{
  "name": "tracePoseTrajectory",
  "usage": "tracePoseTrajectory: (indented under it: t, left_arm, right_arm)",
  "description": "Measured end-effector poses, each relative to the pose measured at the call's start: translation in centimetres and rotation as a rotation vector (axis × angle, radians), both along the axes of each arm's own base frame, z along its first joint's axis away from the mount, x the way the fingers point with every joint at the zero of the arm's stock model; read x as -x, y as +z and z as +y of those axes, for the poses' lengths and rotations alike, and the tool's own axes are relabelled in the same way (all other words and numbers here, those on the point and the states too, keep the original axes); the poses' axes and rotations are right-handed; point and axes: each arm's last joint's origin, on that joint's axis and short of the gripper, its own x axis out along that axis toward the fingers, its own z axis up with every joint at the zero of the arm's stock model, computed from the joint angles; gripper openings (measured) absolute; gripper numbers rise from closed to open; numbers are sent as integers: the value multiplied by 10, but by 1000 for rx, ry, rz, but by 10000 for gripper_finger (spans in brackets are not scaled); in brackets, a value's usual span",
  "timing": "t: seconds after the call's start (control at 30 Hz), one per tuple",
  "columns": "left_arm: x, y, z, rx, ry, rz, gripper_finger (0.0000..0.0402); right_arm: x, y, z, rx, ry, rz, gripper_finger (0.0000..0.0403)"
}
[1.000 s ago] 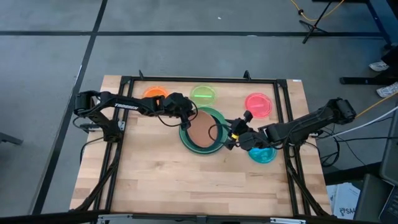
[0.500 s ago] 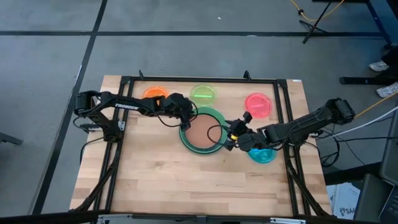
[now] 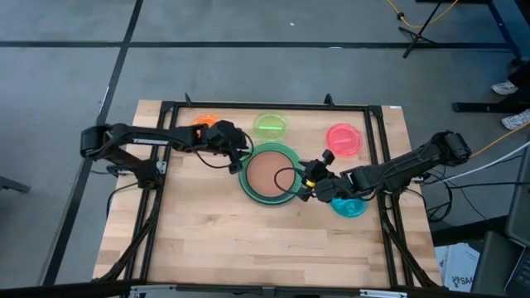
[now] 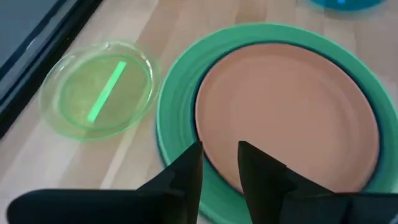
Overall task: Stack plastic plates
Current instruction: Stack the orange plate on top of the brown plate
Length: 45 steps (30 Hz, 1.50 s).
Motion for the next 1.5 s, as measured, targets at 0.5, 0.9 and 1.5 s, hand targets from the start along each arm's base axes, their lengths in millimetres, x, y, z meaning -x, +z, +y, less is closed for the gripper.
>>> tracePoseTrajectory:
  t: [0.5, 0.9, 1.5]
  left_arm:
    - [63, -9, -14, -34, 51, 14, 95]
    - [75, -30, 5, -23, 208, 171, 136]
    - [78, -72, 45, -139, 315, 476, 142]
  right_arm:
    - [-14, -25, 4, 19, -21, 44, 117]
    - [-14, -25, 4, 20, -20, 45, 117]
    - [-18, -38, 6, 39, -17, 93, 117]
